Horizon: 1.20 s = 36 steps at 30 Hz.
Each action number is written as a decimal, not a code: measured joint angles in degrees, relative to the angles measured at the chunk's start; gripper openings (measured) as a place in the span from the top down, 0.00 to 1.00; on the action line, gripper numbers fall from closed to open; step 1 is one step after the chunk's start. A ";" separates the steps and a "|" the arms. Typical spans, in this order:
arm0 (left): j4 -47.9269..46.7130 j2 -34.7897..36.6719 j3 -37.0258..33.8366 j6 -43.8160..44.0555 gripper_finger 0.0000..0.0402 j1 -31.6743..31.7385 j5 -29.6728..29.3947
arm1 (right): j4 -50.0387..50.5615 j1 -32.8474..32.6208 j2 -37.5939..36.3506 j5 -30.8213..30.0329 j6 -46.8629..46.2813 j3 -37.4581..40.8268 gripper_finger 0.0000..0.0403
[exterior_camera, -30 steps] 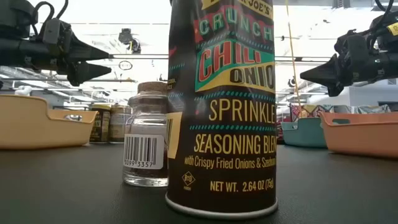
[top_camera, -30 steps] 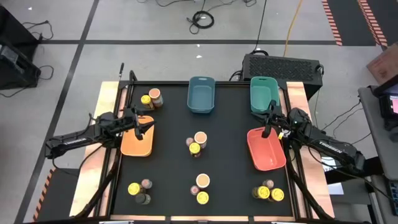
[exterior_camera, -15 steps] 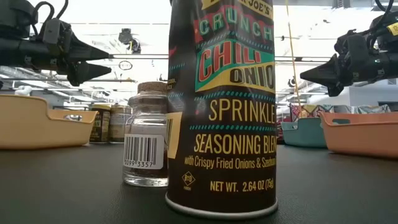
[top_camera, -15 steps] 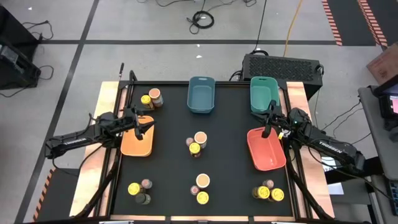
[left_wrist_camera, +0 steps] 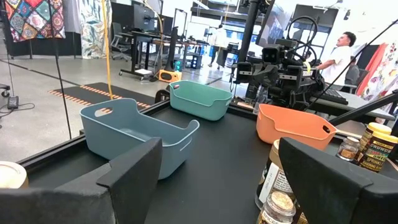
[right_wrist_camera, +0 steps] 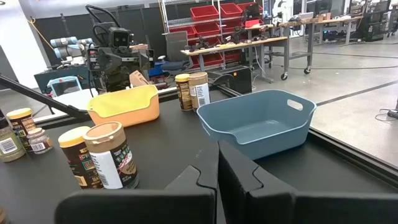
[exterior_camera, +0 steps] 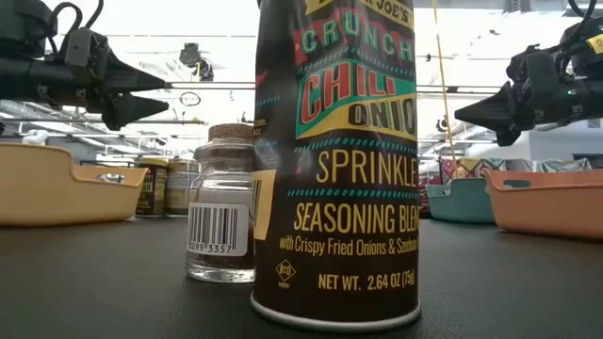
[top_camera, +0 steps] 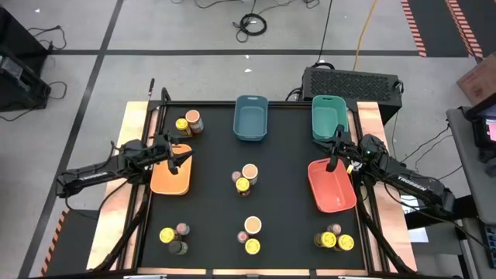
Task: Sort spices by type
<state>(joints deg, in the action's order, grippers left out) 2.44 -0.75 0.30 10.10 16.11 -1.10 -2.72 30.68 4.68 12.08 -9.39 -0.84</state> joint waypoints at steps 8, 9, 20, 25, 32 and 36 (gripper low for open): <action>0.00 -0.01 0.00 0.01 0.19 0.01 0.00 | 0.00 -0.02 0.01 -0.02 0.00 -0.02 1.00; -0.01 -0.01 0.00 0.00 0.19 0.00 0.00 | 0.00 -0.02 0.01 -0.02 0.02 -0.02 1.00; -0.02 0.00 0.01 0.01 0.19 0.01 0.00 | 0.00 -0.02 0.01 0.00 0.00 0.00 1.00; 0.00 -0.01 0.00 0.00 0.19 0.00 0.00 | 0.00 -0.01 -0.01 -0.01 0.00 -0.01 1.00; 0.00 0.00 0.00 0.86 0.19 -0.01 -0.01 | -0.59 -0.01 0.01 0.00 0.01 0.04 1.00; -0.08 -0.01 0.02 15.85 0.19 -0.01 0.66 | -0.61 -0.02 0.01 0.16 -3.15 0.04 1.00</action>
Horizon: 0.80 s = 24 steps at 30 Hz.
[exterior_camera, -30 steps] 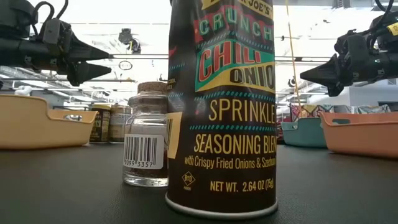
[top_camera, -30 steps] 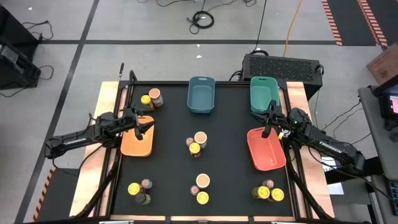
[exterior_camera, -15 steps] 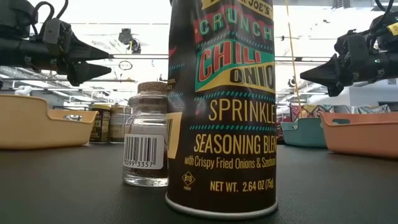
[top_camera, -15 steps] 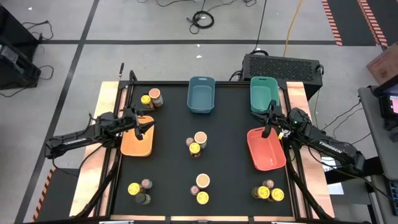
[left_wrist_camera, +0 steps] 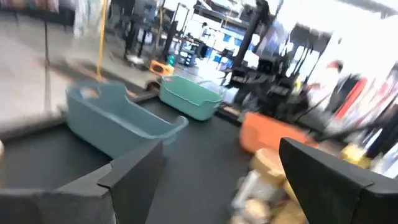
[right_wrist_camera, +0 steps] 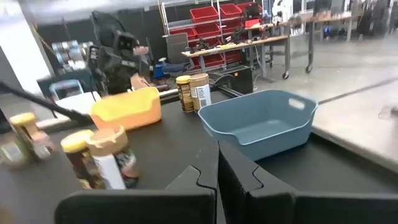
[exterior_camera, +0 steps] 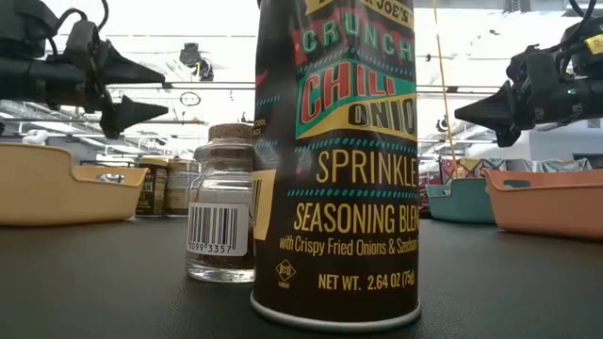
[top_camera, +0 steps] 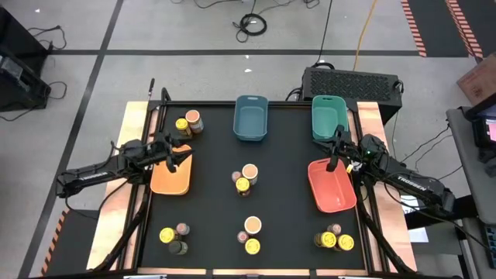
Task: Sort spices by type
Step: Put the yellow seasoning can into the yellow bin
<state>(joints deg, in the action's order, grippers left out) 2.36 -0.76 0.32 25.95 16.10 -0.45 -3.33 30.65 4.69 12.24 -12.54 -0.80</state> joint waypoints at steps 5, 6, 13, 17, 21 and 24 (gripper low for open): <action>-0.33 -0.01 0.00 2.76 0.19 0.00 -2.02 | -1.88 0.02 -0.02 0.06 -6.30 0.00 1.00; -0.31 -0.01 0.00 2.52 0.19 0.02 -3.10 | -2.48 0.02 -0.01 -0.19 -5.99 0.00 1.00; -2.82 -0.41 2.37 -5.39 0.19 0.02 -3.45 | -6.88 0.00 -0.02 -1.67 -5.85 0.00 1.00; -10.17 -1.94 10.25 -8.69 0.19 0.02 -6.41 | -9.23 -0.01 0.00 -1.37 -4.50 0.00 0.99; -17.73 -7.24 19.80 -9.99 0.19 0.02 -13.72 | -12.99 0.00 0.02 -1.32 -1.54 -0.04 0.93; -23.91 -12.53 26.71 -9.85 0.19 0.02 -18.54 | -15.38 -0.04 0.00 1.11 -0.37 -0.04 0.87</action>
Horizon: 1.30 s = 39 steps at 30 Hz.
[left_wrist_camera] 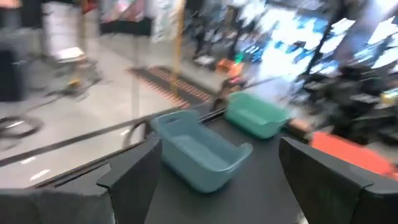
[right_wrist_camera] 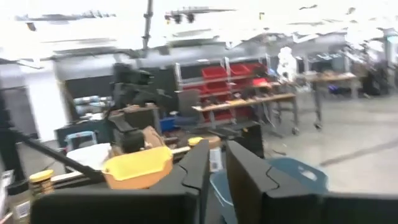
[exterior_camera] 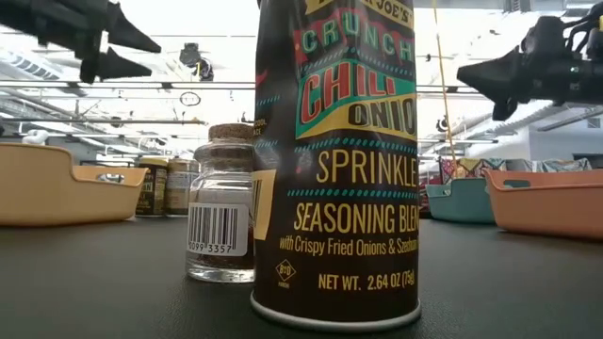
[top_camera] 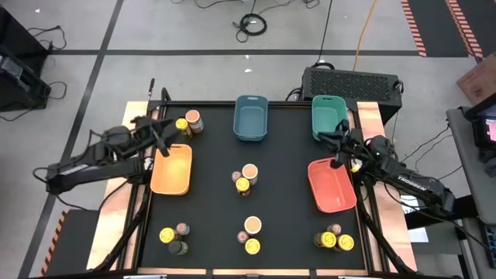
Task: Sort spices by type
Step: Put the yellow seasoning can into the yellow bin
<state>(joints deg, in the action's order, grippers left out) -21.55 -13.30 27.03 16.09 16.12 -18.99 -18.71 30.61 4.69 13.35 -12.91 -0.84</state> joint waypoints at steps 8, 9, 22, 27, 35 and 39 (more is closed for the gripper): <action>-8.39 -13.97 12.51 1.57 0.19 0.00 7.17 | -3.57 -3.25 2.58 6.54 0.76 -3.05 0.69; -7.90 -15.32 13.14 1.53 0.19 -0.02 8.68 | -3.04 -3.85 3.38 6.54 1.00 -3.84 0.67; -0.49 -37.08 22.82 -12.28 0.19 0.00 18.15 | 3.40 -7.65 26.11 6.34 15.12 -18.16 0.63; -2.13 -43.60 28.28 -11.87 0.19 -0.02 23.99 | 3.76 -7.65 35.18 6.26 15.15 -24.10 0.63; -1.56 -46.10 28.94 -5.01 0.19 -0.02 26.80 | 3.59 -7.65 43.99 6.28 15.26 -26.96 0.63; -1.55 -46.29 28.26 -7.89 0.19 -1.17 26.78 | 3.75 -9.05 46.88 6.54 17.87 -26.95 0.63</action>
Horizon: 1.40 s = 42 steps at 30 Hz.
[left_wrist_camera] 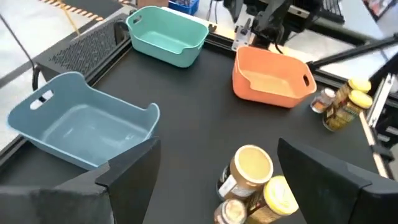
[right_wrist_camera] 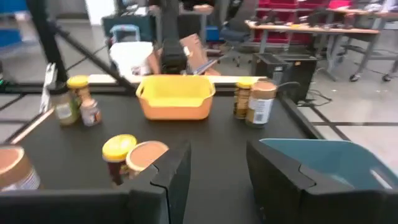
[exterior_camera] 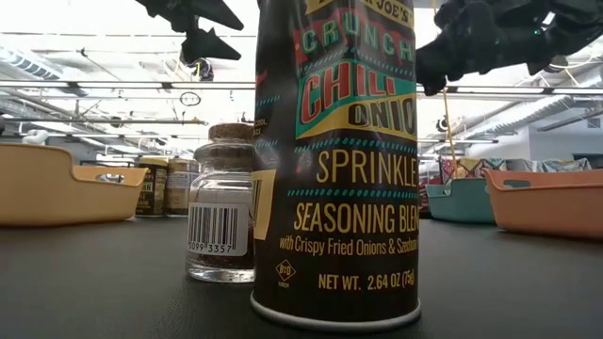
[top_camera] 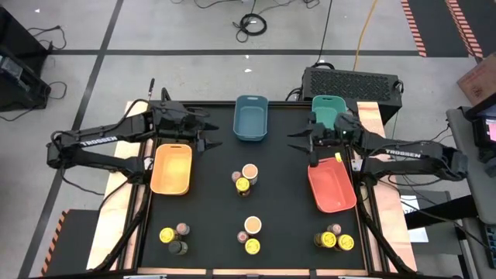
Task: Sort spices by type
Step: Put the yellow seasoning can into the yellow bin
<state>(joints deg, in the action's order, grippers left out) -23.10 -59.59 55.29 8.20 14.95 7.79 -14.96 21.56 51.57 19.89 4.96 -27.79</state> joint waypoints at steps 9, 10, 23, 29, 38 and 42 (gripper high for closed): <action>-2.80 -2.35 1.73 9.73 0.19 -9.70 -0.65 | -3.08 -9.89 1.81 -0.11 -3.40 0.04 0.63; -2.95 -2.61 2.13 10.47 0.19 -11.34 -0.80 | -3.00 -11.34 1.81 -0.23 -4.07 0.04 0.63; -7.37 -14.01 9.56 18.08 0.19 -25.57 -14.14 | -2.80 -27.72 1.83 -18.54 0.87 0.04 0.63; -13.36 -21.90 17.41 15.37 0.19 -28.48 -19.61 | -3.38 -32.37 1.80 -28.28 2.62 -0.31 0.63; -13.26 -31.04 18.07 7.50 0.19 -30.85 -24.10 | -2.77 -35.95 1.58 -35.48 5.65 -0.39 0.63; -12.36 -34.40 18.06 9.03 0.19 -30.11 -24.43 | -2.38 -35.93 1.57 -38.96 7.19 -0.42 0.63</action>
<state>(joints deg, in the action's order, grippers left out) -35.46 -93.99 73.35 17.23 -15.16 -16.64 -17.34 -14.37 53.15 -19.06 12.15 -28.21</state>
